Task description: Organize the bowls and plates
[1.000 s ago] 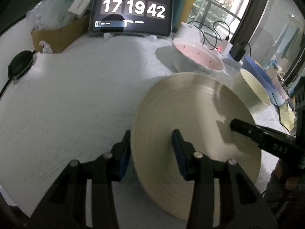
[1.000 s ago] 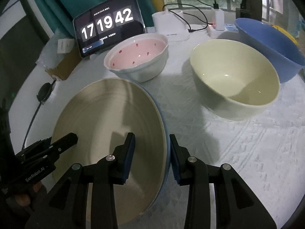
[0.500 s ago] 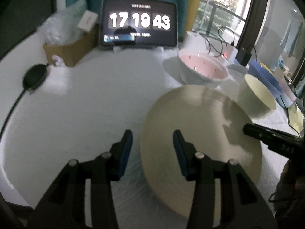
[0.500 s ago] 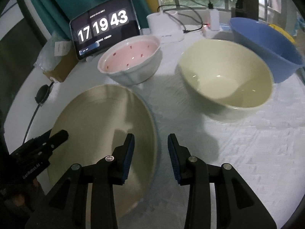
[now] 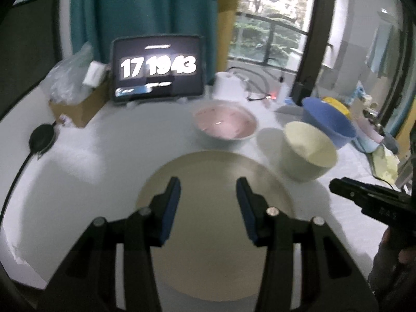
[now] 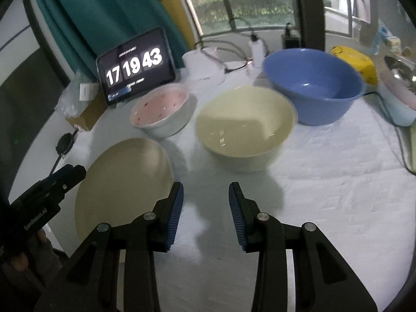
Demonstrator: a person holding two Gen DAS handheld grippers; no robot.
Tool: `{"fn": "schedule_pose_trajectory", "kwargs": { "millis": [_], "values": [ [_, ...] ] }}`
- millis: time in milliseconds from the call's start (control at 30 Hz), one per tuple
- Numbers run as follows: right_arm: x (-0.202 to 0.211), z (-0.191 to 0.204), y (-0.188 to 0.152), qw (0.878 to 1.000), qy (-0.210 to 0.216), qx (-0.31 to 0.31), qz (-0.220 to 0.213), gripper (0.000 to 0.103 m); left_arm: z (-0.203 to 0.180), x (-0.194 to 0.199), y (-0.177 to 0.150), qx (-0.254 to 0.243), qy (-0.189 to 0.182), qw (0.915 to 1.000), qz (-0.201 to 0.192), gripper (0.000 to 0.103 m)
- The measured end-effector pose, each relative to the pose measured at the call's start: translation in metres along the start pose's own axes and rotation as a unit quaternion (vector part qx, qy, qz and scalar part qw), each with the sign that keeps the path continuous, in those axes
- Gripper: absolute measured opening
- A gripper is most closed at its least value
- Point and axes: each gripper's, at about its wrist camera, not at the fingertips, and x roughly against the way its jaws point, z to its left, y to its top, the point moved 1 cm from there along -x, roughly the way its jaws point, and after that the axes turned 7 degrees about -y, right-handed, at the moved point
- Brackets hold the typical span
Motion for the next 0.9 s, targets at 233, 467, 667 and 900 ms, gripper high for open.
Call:
{"fn": "schedule_pose_trajectory", "kwargs": {
  "millis": [233,467,667,900],
  "values": [
    [0.021,-0.041,0.005,0.999,-0.023,-0.019,-0.025,0.038,-0.042,-0.006,0.014,-0.020,-0.043,0.9989,-0.001,0.046],
    [0.032,-0.082,0.017,0.997,-0.047,-0.040,-0.044,0.038,-0.082,-0.023,0.029,-0.033,-0.079,0.9963,0.005,0.046],
    [0.036,-0.110,0.028,0.996,-0.062,-0.044,-0.051,0.038,-0.113,-0.033,0.043,-0.051,-0.096,0.9941,0.000,0.046],
    [0.029,-0.148,0.042,0.993,-0.075,-0.068,-0.059,0.038,-0.142,-0.061,0.061,-0.063,-0.113,0.9916,0.007,0.046]
  ]
}}
